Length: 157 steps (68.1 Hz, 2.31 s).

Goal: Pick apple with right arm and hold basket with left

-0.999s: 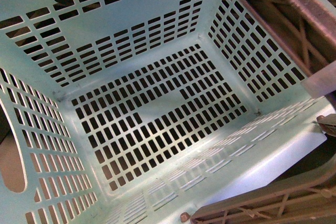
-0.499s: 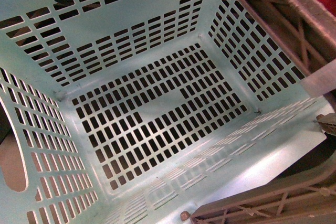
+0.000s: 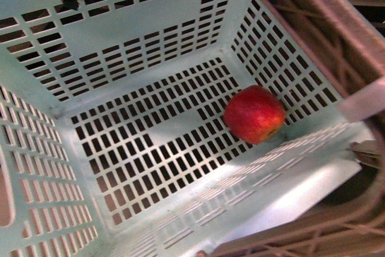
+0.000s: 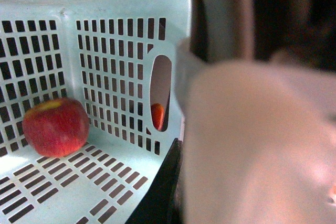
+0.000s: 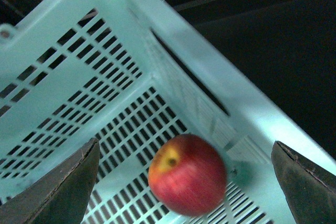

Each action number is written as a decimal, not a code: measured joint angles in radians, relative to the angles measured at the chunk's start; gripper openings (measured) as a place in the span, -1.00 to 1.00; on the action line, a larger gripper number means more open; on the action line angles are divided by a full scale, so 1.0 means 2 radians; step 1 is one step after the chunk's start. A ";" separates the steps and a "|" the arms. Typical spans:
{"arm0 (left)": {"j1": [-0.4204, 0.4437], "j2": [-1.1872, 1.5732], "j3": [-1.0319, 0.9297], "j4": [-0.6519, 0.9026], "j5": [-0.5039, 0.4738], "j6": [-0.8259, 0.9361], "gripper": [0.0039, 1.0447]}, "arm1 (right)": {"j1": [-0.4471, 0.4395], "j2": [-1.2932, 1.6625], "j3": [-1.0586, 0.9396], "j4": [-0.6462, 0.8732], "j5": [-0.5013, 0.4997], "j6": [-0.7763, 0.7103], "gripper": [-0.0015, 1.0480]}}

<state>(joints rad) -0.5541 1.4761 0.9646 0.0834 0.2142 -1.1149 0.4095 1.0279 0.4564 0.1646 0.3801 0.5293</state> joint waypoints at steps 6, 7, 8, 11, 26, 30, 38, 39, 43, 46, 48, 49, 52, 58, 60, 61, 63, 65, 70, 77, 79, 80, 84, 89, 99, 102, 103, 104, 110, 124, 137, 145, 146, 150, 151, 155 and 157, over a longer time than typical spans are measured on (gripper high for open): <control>0.001 0.000 0.000 0.000 -0.003 0.003 -0.90 | -0.007 -0.053 -0.006 -0.058 0.027 0.004 0.83; 0.001 0.000 0.000 0.000 -0.003 0.003 -0.90 | -0.007 -0.060 -0.007 -0.065 0.032 0.004 0.83; 0.001 0.000 0.000 0.000 -0.002 0.003 -0.90 | -0.007 -0.067 -0.009 -0.072 0.036 0.005 0.83; 0.001 0.000 0.000 0.000 -0.001 0.002 -0.90 | -0.010 -0.097 -0.027 -0.068 0.037 -0.006 0.79; 0.001 0.000 0.000 0.000 0.003 -0.002 -0.90 | -0.064 -0.200 -0.158 0.154 -0.055 -0.204 0.13; 0.000 0.000 0.000 0.000 0.003 -0.002 -0.90 | -0.081 -0.220 -0.170 0.149 -0.071 -0.232 -0.10; 0.000 0.000 0.000 0.000 0.003 -0.002 -0.90 | -0.106 -0.251 -0.185 0.132 -0.097 -0.251 -0.50; 0.000 0.000 0.000 0.000 0.003 -0.002 -0.90 | -0.108 -0.253 -0.186 0.130 -0.099 -0.251 -0.54; 0.000 0.000 0.000 0.000 0.001 -0.002 -0.90 | -0.117 -0.266 -0.190 0.123 -0.107 -0.253 -0.71; 0.000 0.000 0.000 0.000 0.001 -0.001 -0.90 | -0.125 -0.278 -0.194 0.115 -0.115 -0.256 -0.87; 0.000 0.000 0.000 0.000 0.001 -0.001 -0.90 | -0.128 -0.282 -0.195 0.112 -0.117 -0.257 -0.94; 0.000 0.000 0.000 0.000 0.001 -0.001 -0.90 | -0.131 -0.287 -0.197 0.109 -0.120 -0.261 -0.96; 0.000 0.000 0.000 0.000 0.001 -0.001 -0.90 | -0.137 -0.296 -0.200 0.104 -0.126 -0.261 -0.96; 0.000 0.000 0.000 0.000 0.002 -0.001 -0.90 | -0.156 -0.314 -0.205 0.090 -0.153 -0.261 -0.96; 0.000 0.000 0.000 0.000 0.002 -0.002 -0.90 | -0.173 -0.321 -0.207 0.085 -0.175 -0.262 -0.96; 0.000 0.000 0.000 0.000 0.002 -0.002 -0.90 | -0.178 -0.323 -0.208 0.083 -0.179 -0.262 -0.96; 0.000 0.000 0.000 0.000 0.002 -0.002 -0.90 | -0.189 -0.329 -0.209 0.079 -0.185 -0.262 -0.96; 0.000 0.000 0.000 0.000 0.002 -0.002 -0.90 | -0.197 -0.335 -0.210 0.075 -0.184 -0.262 -0.96; 0.000 0.000 0.000 0.000 0.001 -0.002 -0.90 | -0.202 -0.347 -0.219 0.079 -0.188 -0.262 -0.96; 0.000 0.000 0.000 0.000 0.001 0.000 -0.90 | -0.203 -0.361 -0.219 0.070 -0.189 -0.262 -0.96; 0.000 0.000 0.000 0.000 0.001 0.000 -0.90 | -0.203 -0.368 -0.219 0.065 -0.189 -0.262 -0.96; 0.000 0.000 0.000 0.000 0.001 0.000 -0.90 | -0.203 -0.369 -0.219 0.064 -0.189 -0.262 -0.96; 0.000 0.000 0.000 0.000 0.001 -0.001 -0.90 | -0.203 -0.379 -0.219 0.053 -0.189 -0.262 -0.96; 0.000 0.000 0.000 0.000 0.001 -0.001 -0.90 | -0.203 -0.390 -0.219 0.042 -0.189 -0.262 -0.96; 0.000 0.000 0.000 0.000 0.001 -0.001 -0.90 | -0.203 -0.410 -0.219 0.023 -0.189 -0.262 -0.96; 0.000 0.000 0.000 0.000 0.002 -0.001 -0.90 | -0.203 -0.414 -0.219 0.018 -0.189 -0.262 -0.96; 0.000 0.000 0.000 0.000 0.002 -0.001 -0.90 | -0.203 -0.415 -0.219 0.017 -0.189 -0.262 -0.96; 0.000 0.000 0.000 0.000 0.002 -0.001 -0.90 | -0.203 -0.418 -0.219 0.014 -0.189 -0.262 -0.96; 0.000 0.000 0.000 0.000 0.002 -0.001 -0.90 | -0.203 -0.429 -0.219 0.003 -0.189 -0.262 -0.96; 0.000 0.000 0.000 0.000 0.000 0.000 -0.90 | -0.203 -0.509 -0.219 -0.080 -0.189 -0.262 -0.96; 0.000 0.000 0.000 0.000 0.002 -0.002 -0.90 | -0.203 -0.510 -0.219 -0.081 -0.189 -0.262 -0.96; 0.000 0.000 0.000 0.000 0.001 -0.002 -0.90 | -0.203 -0.511 -0.219 -0.082 -0.189 -0.262 -0.96; 0.000 0.000 0.000 0.000 0.001 -0.002 -0.90 | -0.203 -0.511 -0.219 -0.082 -0.189 -0.262 -0.96; 0.000 0.000 0.000 0.000 0.001 -0.002 -0.90 | -0.203 -0.511 -0.219 -0.082 -0.189 -0.262 -0.96; 0.000 0.000 0.000 0.000 0.001 -0.002 -0.90 | -0.203 -0.511 -0.219 -0.082 -0.189 -0.262 -0.96; 0.000 0.000 0.000 0.000 0.002 -0.002 -0.90 | -0.203 -0.511 -0.219 -0.082 -0.189 -0.262 -0.96; 0.000 0.000 0.000 0.000 0.002 -0.002 -0.90 | -0.203 -0.511 -0.219 -0.082 -0.189 -0.263 -0.92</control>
<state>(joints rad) -0.5537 1.4765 0.9646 0.0834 0.2172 -1.1183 0.0032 0.0063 0.0185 0.0013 0.0021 0.0032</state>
